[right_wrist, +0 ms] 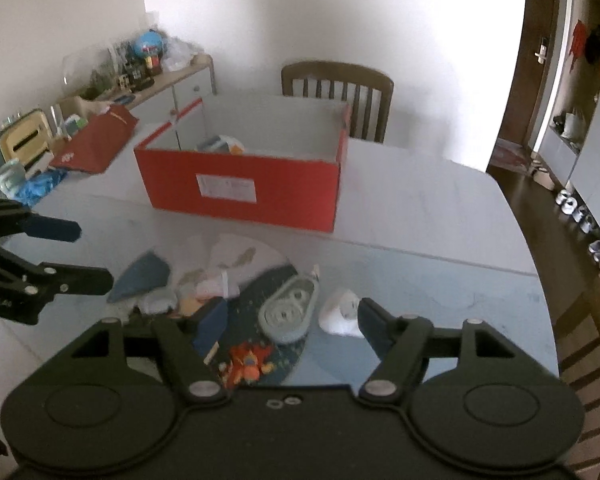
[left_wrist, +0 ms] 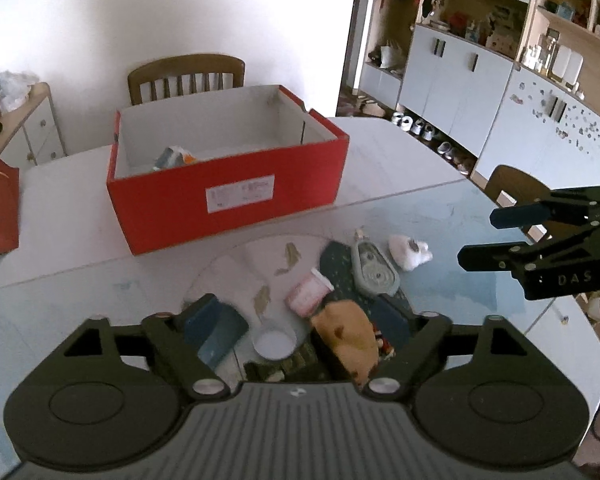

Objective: Organize objects
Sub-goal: 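Move both tools back over the table toward the glue tube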

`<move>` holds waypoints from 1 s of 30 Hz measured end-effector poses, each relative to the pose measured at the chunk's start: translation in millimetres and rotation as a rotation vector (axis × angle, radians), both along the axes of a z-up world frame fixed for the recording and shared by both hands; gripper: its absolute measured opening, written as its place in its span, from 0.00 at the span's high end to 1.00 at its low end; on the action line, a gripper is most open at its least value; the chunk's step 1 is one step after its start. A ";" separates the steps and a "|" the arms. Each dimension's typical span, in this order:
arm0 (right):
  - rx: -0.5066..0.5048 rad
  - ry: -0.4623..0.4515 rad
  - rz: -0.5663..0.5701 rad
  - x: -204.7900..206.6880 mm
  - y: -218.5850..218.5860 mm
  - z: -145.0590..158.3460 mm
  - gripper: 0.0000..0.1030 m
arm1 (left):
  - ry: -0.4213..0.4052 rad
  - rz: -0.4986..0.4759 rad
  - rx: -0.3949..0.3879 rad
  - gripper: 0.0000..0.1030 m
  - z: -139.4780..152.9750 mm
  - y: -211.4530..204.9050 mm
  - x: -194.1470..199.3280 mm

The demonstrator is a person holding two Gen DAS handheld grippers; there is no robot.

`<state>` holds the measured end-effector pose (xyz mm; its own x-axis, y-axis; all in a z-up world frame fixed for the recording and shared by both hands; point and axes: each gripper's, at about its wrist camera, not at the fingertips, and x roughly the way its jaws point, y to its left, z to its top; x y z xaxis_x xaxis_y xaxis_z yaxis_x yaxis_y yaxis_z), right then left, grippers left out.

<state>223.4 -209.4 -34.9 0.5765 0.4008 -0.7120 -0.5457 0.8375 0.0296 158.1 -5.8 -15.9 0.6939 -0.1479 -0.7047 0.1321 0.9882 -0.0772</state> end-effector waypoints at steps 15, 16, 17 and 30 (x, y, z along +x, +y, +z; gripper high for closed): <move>-0.072 0.050 -0.079 10.9 -18.6 -41.8 0.30 | 0.070 -0.003 0.018 0.00 -62.0 -10.8 -26.8; -0.075 0.057 -0.083 12.3 -19.6 -44.3 0.30 | 0.079 -0.008 0.023 0.00 -66.4 -11.9 -27.6; -0.077 0.063 -0.087 13.3 -20.2 -46.7 0.30 | 0.087 -0.009 0.031 0.00 -70.2 -13.2 -28.6; -0.109 0.086 -0.075 23.6 -21.5 -54.7 0.30 | 0.106 -0.422 0.160 0.00 -92.8 -31.1 -43.7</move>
<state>246.9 -230.9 -89.6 0.5373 0.2764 -0.7968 -0.4805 0.8768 -0.0199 114.4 -36.9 -108.7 0.5190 -0.2858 -0.8056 0.5250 0.8503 0.0366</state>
